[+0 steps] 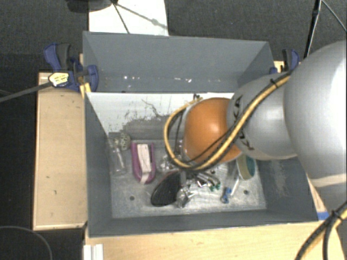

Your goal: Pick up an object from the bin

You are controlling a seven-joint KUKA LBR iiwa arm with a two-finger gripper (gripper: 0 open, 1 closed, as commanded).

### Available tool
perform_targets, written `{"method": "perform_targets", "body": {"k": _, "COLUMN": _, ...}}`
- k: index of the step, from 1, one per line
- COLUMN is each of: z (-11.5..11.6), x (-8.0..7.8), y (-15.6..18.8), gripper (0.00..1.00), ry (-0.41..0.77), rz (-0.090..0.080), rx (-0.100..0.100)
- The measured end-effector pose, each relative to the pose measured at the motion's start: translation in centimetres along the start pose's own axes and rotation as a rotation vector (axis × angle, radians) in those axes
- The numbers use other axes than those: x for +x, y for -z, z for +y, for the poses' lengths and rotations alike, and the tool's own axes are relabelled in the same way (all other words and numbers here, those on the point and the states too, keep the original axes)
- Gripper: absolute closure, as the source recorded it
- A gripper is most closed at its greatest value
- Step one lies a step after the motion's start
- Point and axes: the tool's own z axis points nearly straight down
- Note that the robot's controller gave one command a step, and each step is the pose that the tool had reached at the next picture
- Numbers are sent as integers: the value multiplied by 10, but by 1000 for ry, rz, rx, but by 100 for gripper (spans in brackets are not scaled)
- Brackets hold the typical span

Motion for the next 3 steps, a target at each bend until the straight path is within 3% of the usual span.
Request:
{"method": "perform_targets", "body": {"k": 1, "z": -3, "x": -1, "y": 2, "gripper": 100, "ry": -4, "rz": -6, "rx": 1}}
{"method": "perform_targets", "body": {"k": 2, "z": -5, "x": 13, "y": 118, "gripper": 100, "ry": 18, "rz": -1, "rx": 1}}
{"method": "perform_targets", "body": {"k": 3, "z": -9, "x": 11, "y": 204, "gripper": 100, "ry": 45, "rz": -3, "rx": 2}}
